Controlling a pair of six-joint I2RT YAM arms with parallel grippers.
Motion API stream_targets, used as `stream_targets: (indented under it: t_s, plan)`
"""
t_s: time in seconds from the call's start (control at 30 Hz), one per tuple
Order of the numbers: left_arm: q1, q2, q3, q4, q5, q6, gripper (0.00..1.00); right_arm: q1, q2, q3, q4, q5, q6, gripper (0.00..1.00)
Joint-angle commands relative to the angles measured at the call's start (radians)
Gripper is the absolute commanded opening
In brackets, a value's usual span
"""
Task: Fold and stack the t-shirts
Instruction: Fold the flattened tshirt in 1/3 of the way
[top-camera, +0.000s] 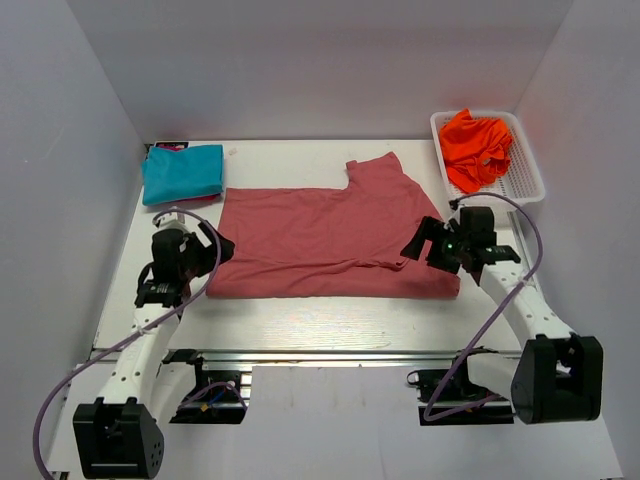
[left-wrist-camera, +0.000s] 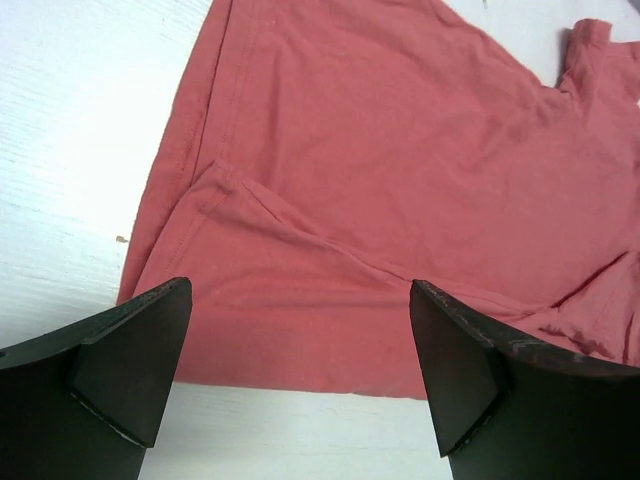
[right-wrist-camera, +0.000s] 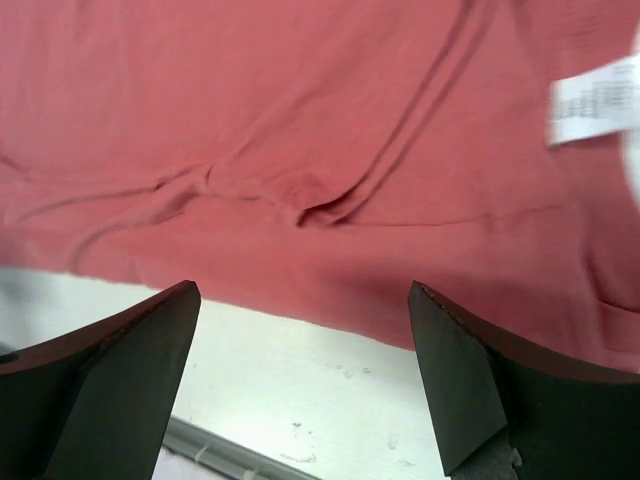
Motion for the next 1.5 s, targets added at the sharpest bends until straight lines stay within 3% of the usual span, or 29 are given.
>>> stream_targets:
  t_s: [0.0,0.37,0.7,0.77,0.87,1.23,1.47]
  plan:
    - [0.004,0.041,0.026,0.013,0.008,-0.005,1.0,0.054,0.067,0.031,0.005,-0.078,-0.001,0.9]
    - [0.004,0.098,-0.013,0.045,0.037,0.005,1.0,0.125,0.35,0.081,0.151,-0.015,0.143,0.8]
    - [0.004,0.108,-0.024,0.056,0.037,0.014,1.0,0.138,0.44,0.112,0.223,-0.033,0.189,0.58]
    - [0.004,0.118,-0.024,0.065,0.037,0.014,1.0,0.141,0.445,0.114,0.229,-0.01,0.207,0.41]
    - [0.004,0.128,-0.024,0.065,0.037,0.014,1.0,0.146,0.454,0.117,0.255,0.026,0.22,0.0]
    - [0.004,0.167,-0.024,0.094,0.057,0.014,1.0,0.218,0.575,0.294,0.238,0.083,0.149,0.0]
    - [0.004,0.191,-0.003,0.095,0.066,0.023,1.0,0.25,0.705,0.455,0.117,0.132,0.047,0.0]
